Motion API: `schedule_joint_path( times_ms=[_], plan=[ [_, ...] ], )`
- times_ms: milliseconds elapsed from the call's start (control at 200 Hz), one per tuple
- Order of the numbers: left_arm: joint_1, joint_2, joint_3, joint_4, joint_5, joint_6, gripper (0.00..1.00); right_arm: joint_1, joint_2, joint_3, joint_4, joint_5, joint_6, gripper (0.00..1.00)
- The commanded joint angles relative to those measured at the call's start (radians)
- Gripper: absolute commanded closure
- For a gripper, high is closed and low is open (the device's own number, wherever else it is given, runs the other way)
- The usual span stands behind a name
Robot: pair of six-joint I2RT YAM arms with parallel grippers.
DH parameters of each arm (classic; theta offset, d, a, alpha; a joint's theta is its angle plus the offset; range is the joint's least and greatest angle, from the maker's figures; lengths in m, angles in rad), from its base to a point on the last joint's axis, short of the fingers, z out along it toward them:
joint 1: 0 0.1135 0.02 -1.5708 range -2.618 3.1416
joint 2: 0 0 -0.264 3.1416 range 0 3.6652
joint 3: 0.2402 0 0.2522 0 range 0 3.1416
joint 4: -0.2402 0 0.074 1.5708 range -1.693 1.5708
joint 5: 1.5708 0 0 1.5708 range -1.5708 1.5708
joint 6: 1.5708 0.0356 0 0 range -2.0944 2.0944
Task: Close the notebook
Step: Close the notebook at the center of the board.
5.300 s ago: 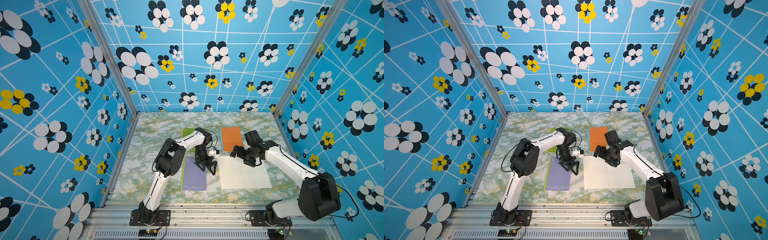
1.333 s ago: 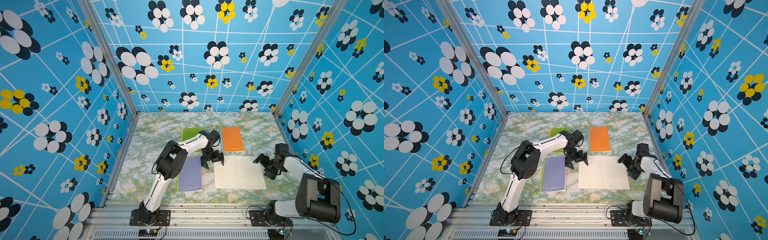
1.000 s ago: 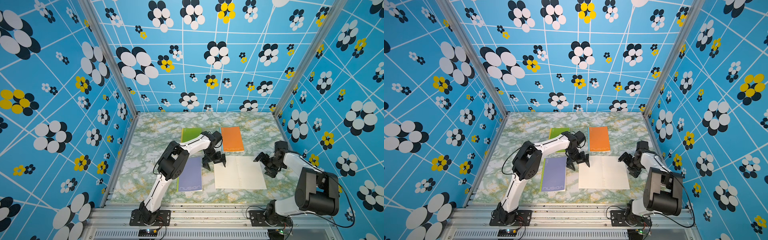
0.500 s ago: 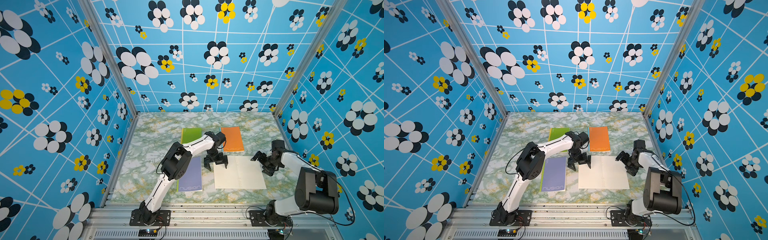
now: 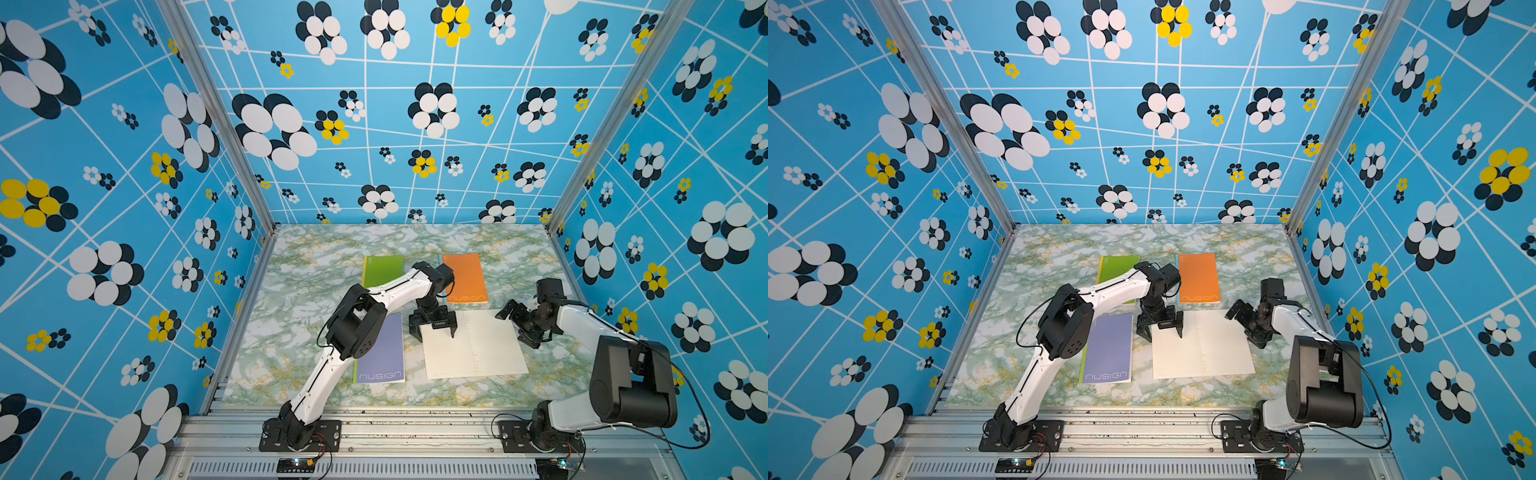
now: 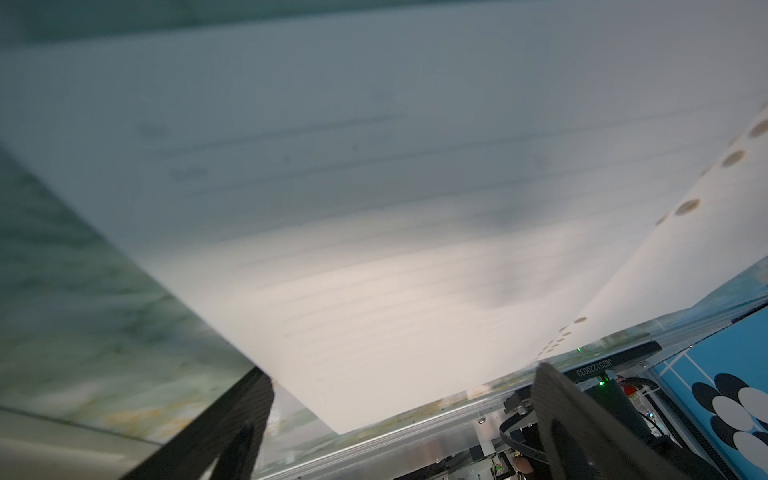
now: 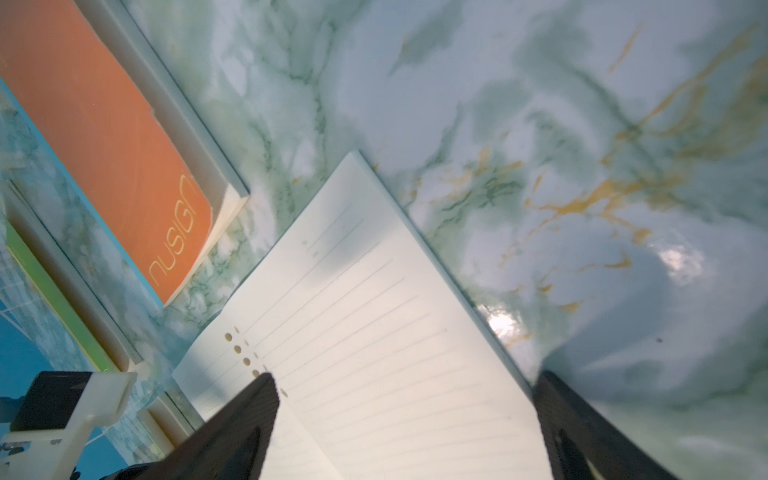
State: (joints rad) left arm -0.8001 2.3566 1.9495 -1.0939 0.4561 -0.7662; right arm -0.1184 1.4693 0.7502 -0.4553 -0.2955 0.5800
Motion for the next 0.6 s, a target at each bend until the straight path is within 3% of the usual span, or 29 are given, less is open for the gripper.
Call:
schedule_joint_path(
  times_ms=[0,595],
  plan=[
    [-0.011,0.082,0.005,0.077,-0.029,0.062,0.00,0.038,0.031,-0.071,-0.018,-0.030,0.038,0.01],
    [-0.028,-0.067,0.023,0.112,-0.009,0.170,0.00,0.063,0.058,-0.080,0.013,-0.031,0.049,0.01]
  ],
)
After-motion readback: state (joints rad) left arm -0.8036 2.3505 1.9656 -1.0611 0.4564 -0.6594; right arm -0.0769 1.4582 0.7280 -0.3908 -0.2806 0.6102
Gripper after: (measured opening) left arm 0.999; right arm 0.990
